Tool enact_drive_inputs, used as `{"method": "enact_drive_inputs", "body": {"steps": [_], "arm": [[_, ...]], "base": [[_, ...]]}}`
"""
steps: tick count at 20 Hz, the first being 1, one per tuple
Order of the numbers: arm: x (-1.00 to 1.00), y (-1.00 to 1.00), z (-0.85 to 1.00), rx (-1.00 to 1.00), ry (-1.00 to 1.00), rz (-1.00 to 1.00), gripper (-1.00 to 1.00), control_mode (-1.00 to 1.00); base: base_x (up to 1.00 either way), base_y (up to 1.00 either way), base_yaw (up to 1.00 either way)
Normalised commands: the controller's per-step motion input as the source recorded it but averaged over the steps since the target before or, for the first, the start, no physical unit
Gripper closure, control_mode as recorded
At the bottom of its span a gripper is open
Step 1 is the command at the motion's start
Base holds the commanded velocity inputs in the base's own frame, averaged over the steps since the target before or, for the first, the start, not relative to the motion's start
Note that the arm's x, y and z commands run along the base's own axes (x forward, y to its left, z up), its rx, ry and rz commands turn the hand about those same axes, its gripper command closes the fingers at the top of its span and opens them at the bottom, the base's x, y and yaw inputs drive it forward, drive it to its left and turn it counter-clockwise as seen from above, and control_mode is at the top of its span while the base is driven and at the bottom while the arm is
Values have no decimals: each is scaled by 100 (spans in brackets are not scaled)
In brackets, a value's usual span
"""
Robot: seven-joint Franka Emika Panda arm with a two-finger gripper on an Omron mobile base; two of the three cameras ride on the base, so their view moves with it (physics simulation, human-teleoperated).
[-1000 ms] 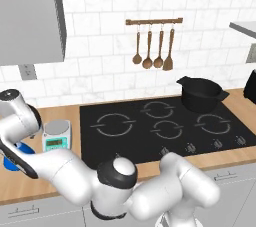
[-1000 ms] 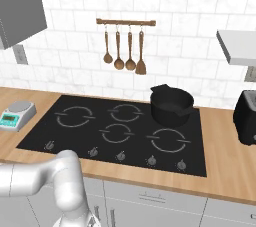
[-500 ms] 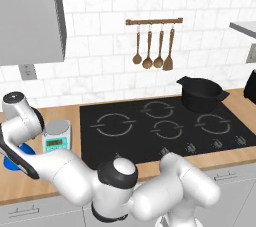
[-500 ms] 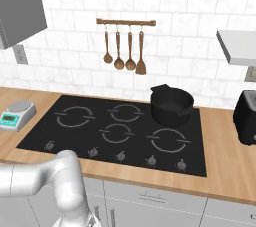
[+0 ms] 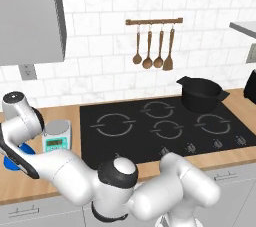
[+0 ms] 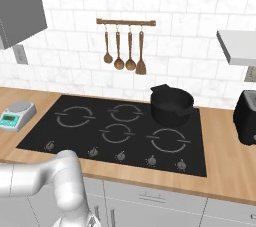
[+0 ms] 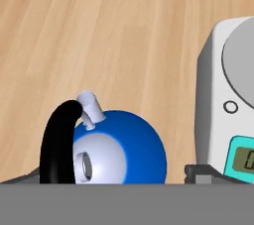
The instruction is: Pick the kettle from the counter and place it on a stove burner. Then turn the burner on.
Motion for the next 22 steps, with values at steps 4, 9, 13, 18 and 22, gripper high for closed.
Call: {"method": "enact_drive_inputs", "body": {"steps": [4,9,13,18,22], "arm": [[0,0,0,0,0,0,100,-100],[0,0,0,0,0,0,100,-100],[0,0,0,0,0,0,100,-100],[-7,-1,14,0,2,0,100,-100],[-44,-7,64,0,0,0,100,-100]], "base": [[0,0,0],[0,0,0],[0,0,0],[0,0,0],[0,0,0]]}}
